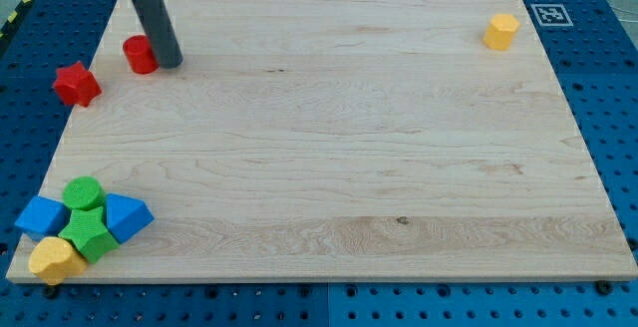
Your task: Locate the red circle horizontally at the right side of the red star
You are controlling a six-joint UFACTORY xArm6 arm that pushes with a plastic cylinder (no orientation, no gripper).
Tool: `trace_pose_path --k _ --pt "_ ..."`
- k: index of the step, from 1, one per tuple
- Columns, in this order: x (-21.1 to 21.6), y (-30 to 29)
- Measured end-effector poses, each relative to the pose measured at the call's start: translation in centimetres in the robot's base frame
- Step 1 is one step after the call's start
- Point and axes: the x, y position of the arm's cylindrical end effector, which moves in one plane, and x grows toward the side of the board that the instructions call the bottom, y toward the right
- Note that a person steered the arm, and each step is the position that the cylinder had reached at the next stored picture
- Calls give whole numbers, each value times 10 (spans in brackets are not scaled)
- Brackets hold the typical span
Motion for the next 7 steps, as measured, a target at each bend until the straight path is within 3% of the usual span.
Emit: trace_pose_path --k 3,6,7 --pt "-55 -16" --pt "2 -48" --pt "2 -48"
